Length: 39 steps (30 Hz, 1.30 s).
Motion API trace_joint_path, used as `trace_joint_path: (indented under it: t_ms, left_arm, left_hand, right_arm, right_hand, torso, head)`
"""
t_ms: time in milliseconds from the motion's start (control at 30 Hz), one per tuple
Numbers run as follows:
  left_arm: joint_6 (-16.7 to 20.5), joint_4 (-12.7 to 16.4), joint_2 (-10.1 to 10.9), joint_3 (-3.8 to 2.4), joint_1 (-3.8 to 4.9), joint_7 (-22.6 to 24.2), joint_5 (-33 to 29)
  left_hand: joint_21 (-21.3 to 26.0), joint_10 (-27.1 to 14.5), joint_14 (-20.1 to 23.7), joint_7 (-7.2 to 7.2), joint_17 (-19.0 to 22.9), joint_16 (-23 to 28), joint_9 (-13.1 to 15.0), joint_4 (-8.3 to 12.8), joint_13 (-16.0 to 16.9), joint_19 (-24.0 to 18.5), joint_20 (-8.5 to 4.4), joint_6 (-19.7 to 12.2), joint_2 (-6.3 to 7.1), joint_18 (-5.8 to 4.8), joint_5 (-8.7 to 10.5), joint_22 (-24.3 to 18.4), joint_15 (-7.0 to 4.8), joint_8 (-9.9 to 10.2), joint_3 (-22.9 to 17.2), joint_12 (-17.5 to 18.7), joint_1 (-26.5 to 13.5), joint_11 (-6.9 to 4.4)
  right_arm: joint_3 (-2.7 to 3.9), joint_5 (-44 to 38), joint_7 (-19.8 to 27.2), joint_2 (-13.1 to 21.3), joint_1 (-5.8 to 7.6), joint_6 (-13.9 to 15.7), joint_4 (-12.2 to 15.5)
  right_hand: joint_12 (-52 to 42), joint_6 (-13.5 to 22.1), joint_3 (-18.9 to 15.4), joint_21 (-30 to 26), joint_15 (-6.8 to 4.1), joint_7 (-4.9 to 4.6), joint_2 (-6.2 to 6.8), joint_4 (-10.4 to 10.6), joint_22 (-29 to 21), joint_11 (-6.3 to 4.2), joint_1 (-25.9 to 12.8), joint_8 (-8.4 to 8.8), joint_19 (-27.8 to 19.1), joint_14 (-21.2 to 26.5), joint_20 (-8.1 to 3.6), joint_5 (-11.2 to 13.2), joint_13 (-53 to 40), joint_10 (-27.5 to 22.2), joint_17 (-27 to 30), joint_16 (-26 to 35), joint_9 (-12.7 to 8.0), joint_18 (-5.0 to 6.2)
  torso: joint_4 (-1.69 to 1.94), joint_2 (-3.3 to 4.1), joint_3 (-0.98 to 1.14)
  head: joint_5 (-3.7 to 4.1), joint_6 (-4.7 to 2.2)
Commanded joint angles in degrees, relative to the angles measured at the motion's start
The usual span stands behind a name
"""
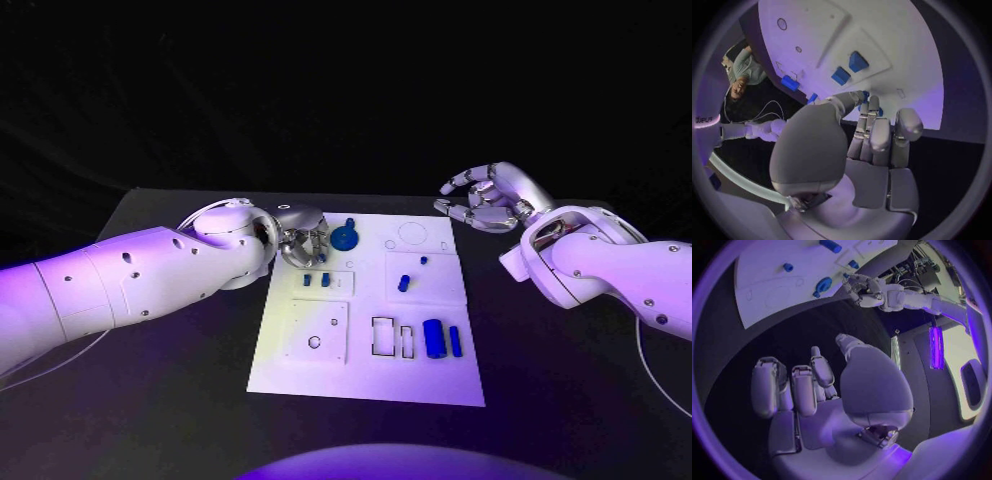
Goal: Assemble the parts on the task board
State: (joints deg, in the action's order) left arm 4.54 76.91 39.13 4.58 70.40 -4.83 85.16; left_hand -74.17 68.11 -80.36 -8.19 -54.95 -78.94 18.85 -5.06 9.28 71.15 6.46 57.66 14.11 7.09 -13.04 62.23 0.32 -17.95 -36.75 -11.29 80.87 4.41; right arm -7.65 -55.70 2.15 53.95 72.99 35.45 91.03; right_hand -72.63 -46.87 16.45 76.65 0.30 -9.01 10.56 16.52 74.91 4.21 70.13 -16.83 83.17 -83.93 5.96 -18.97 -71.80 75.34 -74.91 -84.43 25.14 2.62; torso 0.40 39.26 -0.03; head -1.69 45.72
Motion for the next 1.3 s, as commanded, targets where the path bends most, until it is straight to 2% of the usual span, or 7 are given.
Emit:
trace_joint_path:
  t_ms: [33, 600, 967, 1000, 1300]
  left_arm:
    - [-1.24, 0.12, -0.14, 0.03, 0.01, 0.09, -0.03]
    - [-1.6, -0.33, -0.24, 0.17, 0.01, -0.63, -0.04]
    - [-0.65, -0.61, -0.35, 0.23, 0.01, -0.73, -0.16]
    - [-0.56, -0.61, -0.36, 0.24, 0.01, -0.66, -0.2]
    - [-0.26, -0.51, -0.25, 0.25, 0.01, 0.03, -0.86]
  left_hand:
    - [-0.04, 0.5, 0.13, 0.0, -0.09, 0.26, 0.11, -0.14, -0.09, -0.04, 0.01, 0.32, -0.19, -0.67, -0.01, -0.02, -0.05, 0.29, 0.15, 0.37, -0.57, -0.04]
    - [0.23, 0.56, 0.16, -0.06, -0.12, 0.26, 0.07, 0.06, -0.15, -0.36, -0.02, 0.26, 0.02, -0.58, 0.03, -0.4, -0.05, 0.53, 0.24, 0.79, -0.61, -0.02]
    - [0.63, 0.21, 0.33, -1.04, -0.52, 0.11, -0.8, 0.38, -0.3, -0.8, 0.28, -2.43, 0.63, -0.5, -0.03, -0.9, 0.53, 3.03, 0.05, 2.42, -0.85, 0.73]
    - [0.68, 0.1, 0.4, -1.1, -0.4, 0.11, -1.15, 0.4, -0.33, -0.86, 0.38, -3.52, 0.73, -0.48, -0.06, -0.98, 0.65, 3.89, -0.09, 2.78, -0.9, 0.85]
    - [0.95, -0.08, 0.62, -1.06, 0.01, 0.21, -1.44, 0.29, -0.35, -1.16, 0.49, -4.19, 1.15, -0.39, -0.02, -1.37, 0.73, 4.56, 0.05, 3.27, -1.31, 0.9]
  right_arm:
    - [0.02, -0.55, 0.31, -0.01, -0.03, 0.0, 0.06]
    - [0.02, -0.56, 0.35, 0.06, -0.04, 0.06, 0.05]
    - [0.02, -0.56, 0.35, 0.1, -0.04, 0.05, 0.04]
    - [0.02, -0.56, 0.36, 0.1, -0.04, 0.04, 0.03]
    - [0.02, -0.56, 0.34, 0.1, -0.05, 0.02, -0.01]
  right_hand:
    - [0.06, 0.23, -0.25, -0.15, -0.46, 0.0, -0.61, -0.12, 5.79, -0.05, -0.06, -0.21, -0.36, -3.23, -0.14, -0.32, -0.08, -0.18, -2.84, 0.21, 0.06, 0.72]
    - [0.18, 0.28, -0.47, -0.34, -0.47, 0.01, -0.63, -0.11, 5.69, -0.06, -0.05, -0.31, -0.43, -3.22, -0.16, -0.44, 0.06, -0.27, -2.77, 0.26, 0.04, 0.76]
    - [0.18, 0.28, -0.47, -0.34, -0.47, 0.01, -0.63, -0.11, 5.69, -0.06, -0.05, -0.31, -0.43, -3.22, -0.16, -0.44, 0.06, -0.27, -2.77, 0.26, 0.04, 0.76]
    - [0.18, 0.28, -0.47, -0.34, -0.47, 0.01, -0.63, -0.11, 5.69, -0.06, -0.05, -0.31, -0.43, -3.22, -0.16, -0.44, 0.06, -0.27, -2.77, 0.26, 0.04, 0.76]
    - [0.18, 0.28, -0.47, -0.34, -0.47, 0.01, -0.63, -0.11, 5.69, -0.06, -0.05, -0.31, -0.43, -3.22, -0.16, -0.44, 0.06, -0.27, -2.77, 0.26, 0.04, 0.76]
  torso:
    - [0.02, -0.01, 0.02]
    - [0.01, 0.0, 0.0]
    - [-0.01, -0.02, -0.01]
    - [0.0, -0.02, -0.01]
    - [0.02, -0.02, 0.01]
  head:
    - [-0.02, 0.07]
    - [-0.07, 0.05]
    - [-0.01, 0.04]
    - [0.0, 0.02]
    - [0.05, 0.06]
